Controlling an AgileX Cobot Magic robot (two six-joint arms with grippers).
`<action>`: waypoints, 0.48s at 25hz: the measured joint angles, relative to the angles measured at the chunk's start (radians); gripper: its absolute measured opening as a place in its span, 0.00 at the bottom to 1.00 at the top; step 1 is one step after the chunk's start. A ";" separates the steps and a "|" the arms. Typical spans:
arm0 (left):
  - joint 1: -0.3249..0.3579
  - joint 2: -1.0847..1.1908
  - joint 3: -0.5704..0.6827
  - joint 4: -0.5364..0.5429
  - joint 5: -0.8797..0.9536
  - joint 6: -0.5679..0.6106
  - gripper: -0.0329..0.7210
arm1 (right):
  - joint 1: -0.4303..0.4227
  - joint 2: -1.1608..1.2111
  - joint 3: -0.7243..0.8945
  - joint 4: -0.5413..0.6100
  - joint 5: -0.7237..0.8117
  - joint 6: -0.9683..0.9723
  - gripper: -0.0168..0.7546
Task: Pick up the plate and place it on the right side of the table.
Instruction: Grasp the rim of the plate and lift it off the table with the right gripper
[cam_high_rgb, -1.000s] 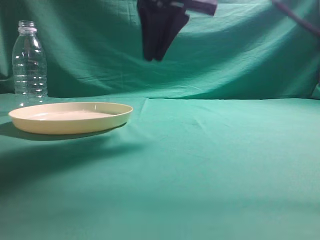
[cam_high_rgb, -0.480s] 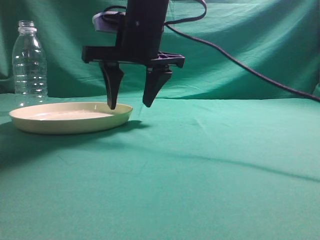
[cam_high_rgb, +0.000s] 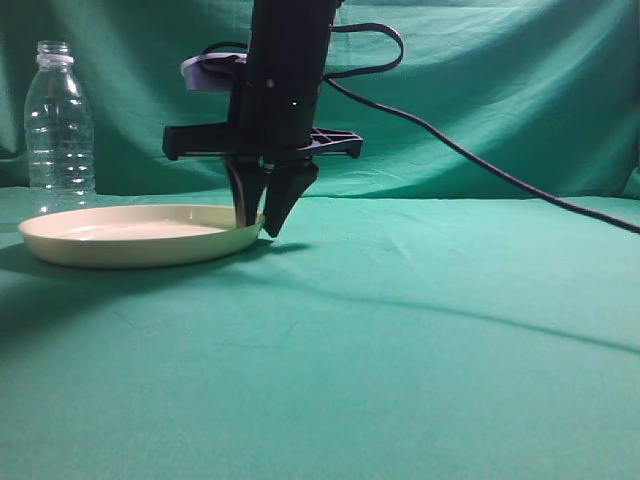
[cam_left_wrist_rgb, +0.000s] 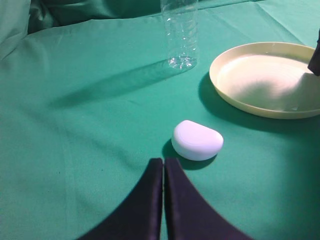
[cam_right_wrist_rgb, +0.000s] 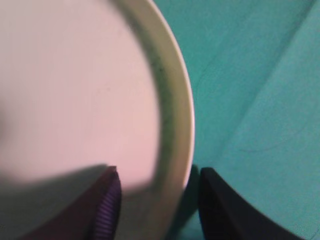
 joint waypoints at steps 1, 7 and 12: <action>0.000 0.000 0.000 0.000 0.000 0.000 0.04 | 0.000 0.000 0.000 -0.008 -0.002 0.000 0.36; 0.000 0.000 0.000 0.000 0.000 0.000 0.04 | 0.002 0.002 -0.013 -0.082 0.000 0.046 0.12; 0.000 0.000 0.000 0.000 0.000 0.000 0.04 | 0.002 -0.013 -0.079 -0.195 0.122 0.122 0.02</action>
